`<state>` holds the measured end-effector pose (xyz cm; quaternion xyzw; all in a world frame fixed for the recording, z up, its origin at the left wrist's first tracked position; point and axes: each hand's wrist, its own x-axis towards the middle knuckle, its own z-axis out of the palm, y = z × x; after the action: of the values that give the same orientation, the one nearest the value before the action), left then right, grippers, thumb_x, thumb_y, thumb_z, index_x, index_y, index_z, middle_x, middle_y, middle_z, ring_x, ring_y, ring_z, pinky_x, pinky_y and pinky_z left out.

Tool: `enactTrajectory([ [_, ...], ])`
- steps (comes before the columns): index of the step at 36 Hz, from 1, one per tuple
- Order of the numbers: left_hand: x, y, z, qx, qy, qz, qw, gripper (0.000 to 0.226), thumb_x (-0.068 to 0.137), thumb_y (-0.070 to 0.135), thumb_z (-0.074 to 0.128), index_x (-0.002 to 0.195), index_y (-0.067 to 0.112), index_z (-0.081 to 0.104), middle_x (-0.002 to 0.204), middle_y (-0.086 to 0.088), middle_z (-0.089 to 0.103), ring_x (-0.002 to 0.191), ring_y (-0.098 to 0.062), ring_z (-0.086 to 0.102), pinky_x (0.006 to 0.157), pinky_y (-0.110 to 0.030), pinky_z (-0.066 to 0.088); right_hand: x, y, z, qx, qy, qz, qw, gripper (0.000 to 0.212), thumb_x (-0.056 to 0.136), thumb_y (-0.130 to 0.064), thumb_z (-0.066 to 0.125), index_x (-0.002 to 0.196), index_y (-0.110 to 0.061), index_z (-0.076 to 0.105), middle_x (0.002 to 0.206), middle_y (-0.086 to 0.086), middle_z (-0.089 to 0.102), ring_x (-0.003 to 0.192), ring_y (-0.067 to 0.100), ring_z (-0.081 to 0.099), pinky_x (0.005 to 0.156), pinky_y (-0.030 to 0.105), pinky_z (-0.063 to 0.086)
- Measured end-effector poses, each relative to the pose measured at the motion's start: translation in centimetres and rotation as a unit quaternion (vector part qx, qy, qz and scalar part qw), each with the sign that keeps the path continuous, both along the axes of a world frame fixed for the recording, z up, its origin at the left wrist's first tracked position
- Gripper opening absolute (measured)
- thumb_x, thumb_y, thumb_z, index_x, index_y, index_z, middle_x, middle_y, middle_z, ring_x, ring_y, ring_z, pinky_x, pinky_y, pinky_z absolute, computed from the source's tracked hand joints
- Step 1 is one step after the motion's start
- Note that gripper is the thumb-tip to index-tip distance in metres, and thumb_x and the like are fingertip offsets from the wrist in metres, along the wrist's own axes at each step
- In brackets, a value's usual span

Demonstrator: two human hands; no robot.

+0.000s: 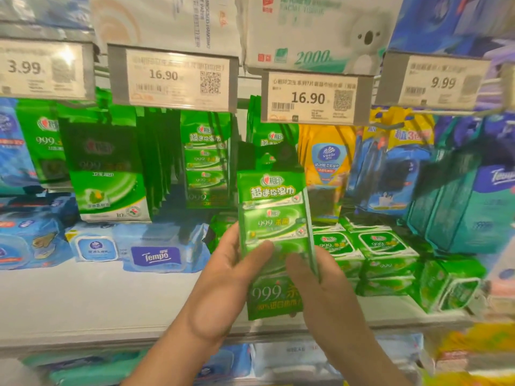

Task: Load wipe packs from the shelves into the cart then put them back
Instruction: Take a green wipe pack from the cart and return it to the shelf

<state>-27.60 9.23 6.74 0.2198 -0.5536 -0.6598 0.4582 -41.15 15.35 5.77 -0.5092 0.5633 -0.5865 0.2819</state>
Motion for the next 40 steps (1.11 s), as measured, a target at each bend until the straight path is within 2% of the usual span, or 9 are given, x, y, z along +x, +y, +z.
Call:
enactTrajectory([
  [2, 0.1, 0.1, -0.8, -0.026, -0.02, 0.004, 0.999, 0.062, 0.076, 0.033, 0.077, 0.135, 0.023, 0.058, 0.128, -0.001, 0.072, 0.121, -0.021, 0.067, 0.094, -0.031, 0.056, -0.1, 0.5, 0.4, -0.016, 0.006, -0.012, 1.0, 0.025, 0.079, -0.063, 0.052, 0.092, -0.045, 0.065, 0.077, -0.028, 0.068, 0.067, -0.008, 0.062, 0.058, 0.005, 0.044],
  [5, 0.2, 0.6, -1.3, -0.06, -0.035, 0.016, 0.997, 0.064, 0.074, 0.036, 0.075, 0.135, 0.028, 0.061, 0.129, 0.001, 0.071, 0.12, -0.018, 0.067, 0.089, -0.026, 0.056, -0.3, 0.9, 0.7, -0.048, 0.038, -0.027, 0.998, 0.018, 0.087, -0.071, 0.057, 0.098, -0.057, 0.062, 0.084, -0.017, 0.072, 0.073, 0.005, 0.064, 0.059, 0.008, 0.046],
  [9, 0.4, 1.6, -0.8, -0.083, -0.021, 0.01, 0.996, 0.055, 0.078, 0.034, 0.076, 0.132, 0.039, 0.063, 0.13, -0.002, 0.07, 0.114, -0.036, 0.067, 0.097, -0.058, 0.052, -0.3, 1.8, 1.2, -0.094, 0.051, -0.023, 0.994, 0.025, 0.073, -0.066, 0.051, 0.096, -0.069, 0.058, 0.084, -0.029, 0.071, 0.077, -0.009, 0.065, 0.063, 0.003, 0.044],
  [13, 0.4, 2.2, 0.2, -0.137, -0.036, 0.025, 0.99, 0.058, 0.081, 0.04, 0.076, 0.136, 0.04, 0.059, 0.13, 0.001, 0.07, 0.123, -0.029, 0.064, 0.106, -0.066, 0.042, -0.3, 2.2, 2.0, -0.113, 0.061, -0.032, 0.991, 0.027, 0.071, -0.062, 0.05, 0.093, -0.078, 0.053, 0.087, -0.039, 0.067, 0.083, -0.018, 0.062, 0.064, -0.002, 0.041],
  [20, -0.4, 1.7, 2.2, -0.187, -0.037, 0.01, 0.982, 0.052, 0.095, 0.027, 0.067, 0.144, 0.037, 0.053, 0.135, 0.004, 0.067, 0.123, -0.021, 0.065, 0.1, -0.042, 0.056, -1.0, 1.5, 2.9, -0.11, 0.04, -0.04, 0.992, 0.017, 0.08, -0.062, 0.057, 0.095, -0.07, 0.058, 0.087, -0.031, 0.07, 0.075, -0.011, 0.063, 0.062, 0.003, 0.044],
  [22, -0.6, 1.4, 2.5, -0.188, -0.033, 0.002, 0.982, 0.051, 0.097, 0.024, 0.066, 0.145, 0.034, 0.052, 0.136, 0.004, 0.067, 0.126, -0.02, 0.063, 0.101, -0.039, 0.054, -1.3, 1.1, 3.2, -0.117, 0.039, -0.038, 0.992, 0.026, 0.078, -0.068, 0.053, 0.102, -0.06, 0.06, 0.093, -0.024, 0.072, 0.079, -0.004, 0.066, 0.065, 0.006, 0.046],
  [29, -0.9, 0.5, 2.4, -0.191, -0.047, -0.002, 0.981, 0.053, 0.095, 0.025, 0.062, 0.146, 0.032, 0.051, 0.137, 0.003, 0.066, 0.13, -0.023, 0.06, 0.107, -0.057, 0.048, -1.8, -0.3, 2.4, -0.107, 0.024, -0.038, 0.993, 0.044, 0.078, -0.07, 0.051, 0.108, -0.04, 0.064, 0.099, -0.016, 0.074, 0.086, 0.003, 0.067, 0.071, 0.012, 0.049],
  [35, -1.1, -0.2, 1.0, -0.171, -0.028, -0.008, 0.985, 0.053, 0.093, 0.023, 0.064, 0.145, 0.03, 0.053, 0.135, 0.002, 0.067, 0.125, -0.019, 0.064, 0.097, -0.033, 0.056, -1.8, -0.6, 1.6, -0.082, 0.018, -0.031, 0.996, 0.024, 0.083, -0.067, 0.054, 0.103, -0.055, 0.062, 0.093, -0.02, 0.073, 0.08, -0.002, 0.066, 0.065, 0.008, 0.047],
  [40, -1.1, -1.1, -0.2, -0.157, -0.02, 0.003, 0.987, 0.054, 0.094, 0.027, 0.071, 0.145, 0.029, 0.054, 0.134, 0.005, 0.068, 0.127, -0.014, 0.062, 0.093, -0.021, 0.053, -2.1, -1.4, 0.4, -0.081, 0.004, -0.016, 0.997, 0.034, 0.079, -0.063, 0.059, 0.108, -0.044, 0.065, 0.094, -0.015, 0.074, 0.082, 0.002, 0.067, 0.068, 0.011, 0.049],
])
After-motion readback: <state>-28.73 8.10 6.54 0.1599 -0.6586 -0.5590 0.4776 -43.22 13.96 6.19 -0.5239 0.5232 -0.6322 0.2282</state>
